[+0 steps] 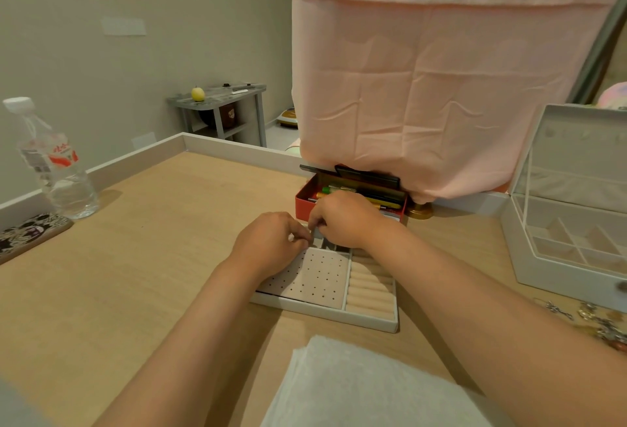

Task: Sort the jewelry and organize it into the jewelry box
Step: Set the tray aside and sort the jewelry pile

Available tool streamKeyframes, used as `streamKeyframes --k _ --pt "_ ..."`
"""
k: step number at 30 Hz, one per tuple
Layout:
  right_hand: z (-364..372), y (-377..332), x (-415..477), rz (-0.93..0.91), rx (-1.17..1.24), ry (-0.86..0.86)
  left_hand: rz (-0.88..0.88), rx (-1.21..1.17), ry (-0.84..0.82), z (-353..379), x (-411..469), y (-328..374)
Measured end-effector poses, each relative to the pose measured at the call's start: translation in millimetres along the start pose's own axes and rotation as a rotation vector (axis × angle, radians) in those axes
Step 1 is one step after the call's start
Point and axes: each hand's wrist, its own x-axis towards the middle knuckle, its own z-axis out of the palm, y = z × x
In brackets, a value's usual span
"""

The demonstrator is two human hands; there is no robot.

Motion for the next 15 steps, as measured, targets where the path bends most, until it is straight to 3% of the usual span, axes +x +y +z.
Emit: streamKeyframes --k 6,9,12,15 --pt "-2 -2 2 0.016 0.001 -0.069 -0.015 0.030 -0.055 -2 1 4" --pt "-10 6 -9 0.068 0.135 -0.036 -0.022 0.064 -0.039 -8 -1 16" --pt "-28 18 -36 0.138 0.288 0.030 -0.003 -0.012 0.051 -11 -5 39" --pt "-52 31 -77 0.187 0.362 0.056 0.089 -0.153 -0.006 -8 -11 80"
